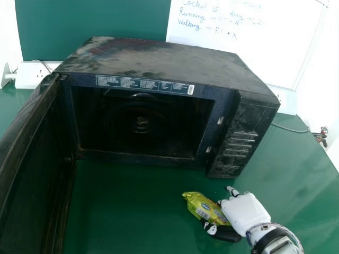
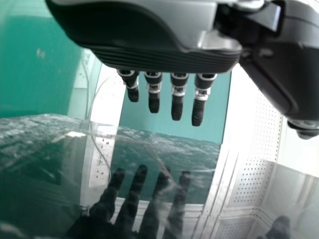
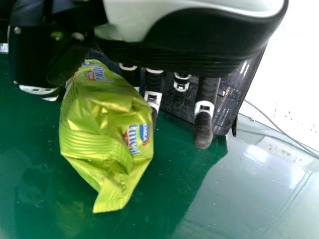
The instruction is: Put biscuit inside oven
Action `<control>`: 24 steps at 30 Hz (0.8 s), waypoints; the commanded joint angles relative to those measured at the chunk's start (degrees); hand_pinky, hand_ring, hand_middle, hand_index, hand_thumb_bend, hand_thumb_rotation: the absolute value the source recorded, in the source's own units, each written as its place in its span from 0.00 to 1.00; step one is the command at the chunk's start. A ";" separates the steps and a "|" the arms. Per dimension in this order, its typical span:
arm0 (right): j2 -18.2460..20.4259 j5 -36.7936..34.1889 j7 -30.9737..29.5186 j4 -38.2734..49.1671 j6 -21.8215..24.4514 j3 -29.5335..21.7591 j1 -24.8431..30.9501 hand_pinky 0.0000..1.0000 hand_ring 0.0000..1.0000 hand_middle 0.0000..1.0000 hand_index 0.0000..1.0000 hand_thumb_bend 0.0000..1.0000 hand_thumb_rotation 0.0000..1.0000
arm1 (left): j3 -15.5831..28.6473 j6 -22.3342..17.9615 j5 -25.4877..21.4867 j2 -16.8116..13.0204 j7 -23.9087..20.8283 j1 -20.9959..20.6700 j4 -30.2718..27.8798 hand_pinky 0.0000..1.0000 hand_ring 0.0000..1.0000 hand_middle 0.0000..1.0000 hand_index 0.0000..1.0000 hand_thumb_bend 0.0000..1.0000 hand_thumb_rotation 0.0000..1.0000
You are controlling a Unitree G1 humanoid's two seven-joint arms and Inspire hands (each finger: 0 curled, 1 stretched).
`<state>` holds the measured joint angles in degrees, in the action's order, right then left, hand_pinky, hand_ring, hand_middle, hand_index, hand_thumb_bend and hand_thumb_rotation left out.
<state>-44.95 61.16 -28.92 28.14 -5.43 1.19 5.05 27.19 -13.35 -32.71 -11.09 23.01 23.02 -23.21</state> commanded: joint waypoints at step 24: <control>3.05 -5.25 1.39 4.96 -2.08 -0.33 -2.82 0.16 0.40 0.49 0.51 0.50 0.00 | -0.90 0.98 0.19 0.01 -0.38 0.50 -0.76 0.41 0.72 0.79 0.84 0.99 1.00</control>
<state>-42.36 56.78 -27.35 31.82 -7.30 1.18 3.00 26.42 -12.73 -32.72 -11.22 23.00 23.12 -23.58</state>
